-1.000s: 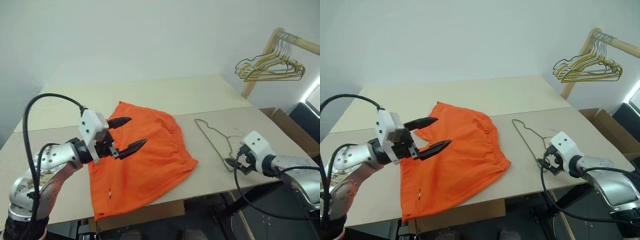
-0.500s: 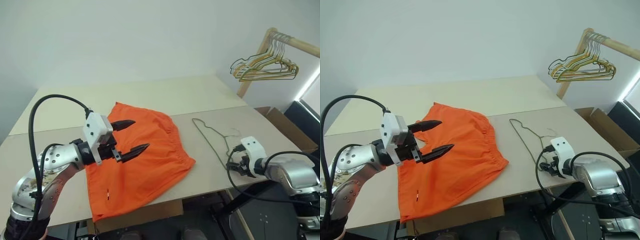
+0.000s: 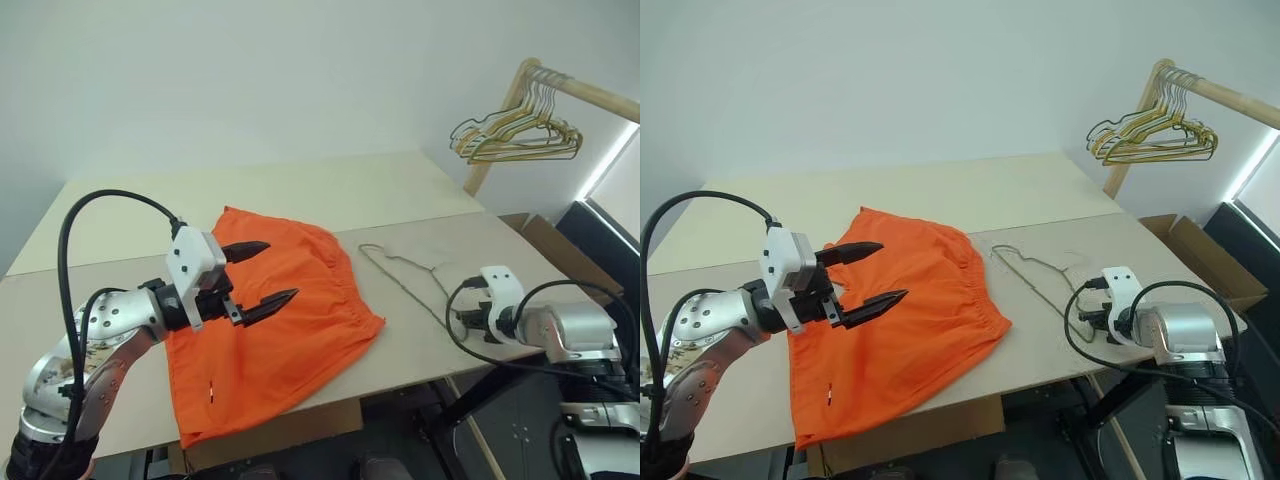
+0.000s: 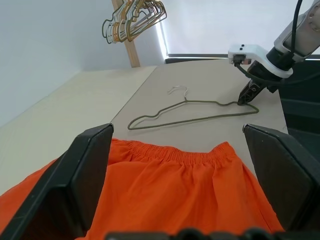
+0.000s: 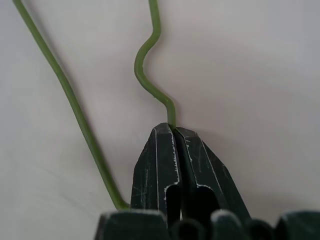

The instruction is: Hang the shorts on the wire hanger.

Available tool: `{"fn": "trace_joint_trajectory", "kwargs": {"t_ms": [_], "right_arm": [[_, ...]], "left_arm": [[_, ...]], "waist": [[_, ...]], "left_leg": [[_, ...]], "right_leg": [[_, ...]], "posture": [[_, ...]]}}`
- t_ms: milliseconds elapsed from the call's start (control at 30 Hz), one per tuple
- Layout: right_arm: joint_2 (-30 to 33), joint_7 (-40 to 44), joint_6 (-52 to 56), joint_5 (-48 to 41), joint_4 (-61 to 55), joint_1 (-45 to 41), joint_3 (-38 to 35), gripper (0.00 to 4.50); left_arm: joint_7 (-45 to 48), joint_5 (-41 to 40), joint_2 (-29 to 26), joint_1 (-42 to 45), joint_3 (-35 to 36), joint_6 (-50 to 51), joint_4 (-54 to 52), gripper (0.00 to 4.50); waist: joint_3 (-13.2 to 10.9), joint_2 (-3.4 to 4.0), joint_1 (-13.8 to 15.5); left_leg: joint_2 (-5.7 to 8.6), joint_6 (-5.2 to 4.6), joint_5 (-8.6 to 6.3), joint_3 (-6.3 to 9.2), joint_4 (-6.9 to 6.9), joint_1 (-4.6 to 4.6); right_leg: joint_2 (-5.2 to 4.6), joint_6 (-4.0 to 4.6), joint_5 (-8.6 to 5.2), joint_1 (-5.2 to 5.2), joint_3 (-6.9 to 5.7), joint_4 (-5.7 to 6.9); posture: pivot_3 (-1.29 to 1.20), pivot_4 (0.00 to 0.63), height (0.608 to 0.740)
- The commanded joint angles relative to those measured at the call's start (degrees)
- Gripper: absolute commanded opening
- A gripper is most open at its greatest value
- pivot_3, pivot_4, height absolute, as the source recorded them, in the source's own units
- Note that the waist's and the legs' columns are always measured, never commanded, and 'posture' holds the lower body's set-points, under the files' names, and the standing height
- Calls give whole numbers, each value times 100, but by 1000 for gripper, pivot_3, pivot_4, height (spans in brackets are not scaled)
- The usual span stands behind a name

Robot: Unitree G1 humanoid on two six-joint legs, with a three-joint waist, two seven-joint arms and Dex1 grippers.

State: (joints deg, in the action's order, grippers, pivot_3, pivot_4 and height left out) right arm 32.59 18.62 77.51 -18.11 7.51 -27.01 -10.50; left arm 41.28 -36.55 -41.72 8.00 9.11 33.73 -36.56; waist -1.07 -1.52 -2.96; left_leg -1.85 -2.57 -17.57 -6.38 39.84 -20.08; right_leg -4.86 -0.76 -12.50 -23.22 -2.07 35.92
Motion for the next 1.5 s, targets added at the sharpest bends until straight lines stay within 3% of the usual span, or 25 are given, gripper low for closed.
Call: {"fn": "trace_joint_trajectory", "kwargs": {"t_ms": [33, 133, 233, 333, 400, 567, 667, 833, 1000, 1300, 1400, 1500], "right_arm": [[-588, -481, 655, -84, 34, -547, -1048, 10], [-832, -720, 588, 2, -427, -707, -1340, 10], [-786, -614, 104, -34, -1250, -575, -955, 10], [-415, -343, -1105, 278, -2028, -292, -110, 10], [167, 33, -2607, 907, -2277, -8, 700, 10], [1189, 459, -6001, 2263, -1854, 193, 1737, 10], [1421, 575, -7686, 2626, -1203, -23, 1903, 10], [1404, 1072, -9348, 2496, -412, -499, 1831, 10], [1221, 1579, -9952, 2158, -112, -953, 1751, 10], [1040, 1872, -10012, 2017, -233, -1209, 1612, 10], [1036, 1918, -9986, 2001, -286, -1202, 1568, 0], [1053, 1949, -9978, 2003, -308, -1192, 1529, 0]], "left_arm": [[-19, 9, -32, 109, 51, -84, -95, 4500], [-29, 17, -13, 183, 14, -81, -54, 4500], [-46, 19, 12, 333, -22, -53, 52, 4500], [-267, 131, 119, 660, -97, 17, 288, 4500], [-343, 173, 148, 920, -102, 53, 509, 4500], [-162, 309, -32, 1433, 11, -49, 1119, 4500], [136, 266, -250, 1768, 146, -82, 1626, 4500], [987, 108, -692, 2093, 13, 138, 2330, 4500], [1876, 505, -990, 2210, -623, -73, 2734, 4500], [2114, 840, -813, 2477, -1260, 207, 2933, 4500], [2208, 843, -775, 2504, -1279, 226, 2978, 3968], [2264, 927, -775, 2493, -1280, 161, 3002, 3027]], "waist": [[-4, 10, -8], [-4, 43, 39], [-4, 59, 120], [-5, 61, 131], [-5, 60, 117], [-8, 56, 55], [-14, 47, 18], [-17, 42, 29], [-20, 39, 79], [-22, 37, 192], [-22, 37, 192], [-22, 37, 189]], "left_leg": [[0, 3, 2, 0, -1, -2], [4, 9, 6, 2, -2, -3], [16, 43, 26, 1, -1, -50], [23, 45, 27, 3, 0, -73], [29, 39, 24, 3, 1, -73], [35, 13, 9, 3, 2, -68], [34, 15, 11, 2, 1, -60], [23, 37, 23, -7, 0, -47], [14, 41, 26, -10, 2, -51], [10, 39, 25, -12, 8, -65], [9, 39, 25, -13, 9, -65], [9, 38, 24, -13, 10, -65]], "right_leg": [[1, 1, 1, -2, 1, 2], [0, 2, 2, -33, 0, 7], [-5, 2, 2, -92, 5, 16], [-4, 0, 1, -108, 0, 8], [-5, -2, 0, -104, 2, 3], [-5, -7, -2, -99, 2, -3], [-4, -7, -2, -97, 3, 1], [2, -6, -2, -93, 12, 3], [2, -6, -2, -93, 12, 1], [0, -5, -2, -103, 11, 2], [0, -5, -2, -105, 10, 4], [0, -5, -2, -105, 11, 5]], "posture": [[-15, 0, 740], [-17, 0, 740], [-18, 0, 740], [-21, 0, 740], [-19, 0, 740], [-8, 0, 740], [8, 0, 740], [31, 0, 740], [38, 0, 740], [11, 0, 740], [1, 0, 740], [-7, 0, 740]]}}
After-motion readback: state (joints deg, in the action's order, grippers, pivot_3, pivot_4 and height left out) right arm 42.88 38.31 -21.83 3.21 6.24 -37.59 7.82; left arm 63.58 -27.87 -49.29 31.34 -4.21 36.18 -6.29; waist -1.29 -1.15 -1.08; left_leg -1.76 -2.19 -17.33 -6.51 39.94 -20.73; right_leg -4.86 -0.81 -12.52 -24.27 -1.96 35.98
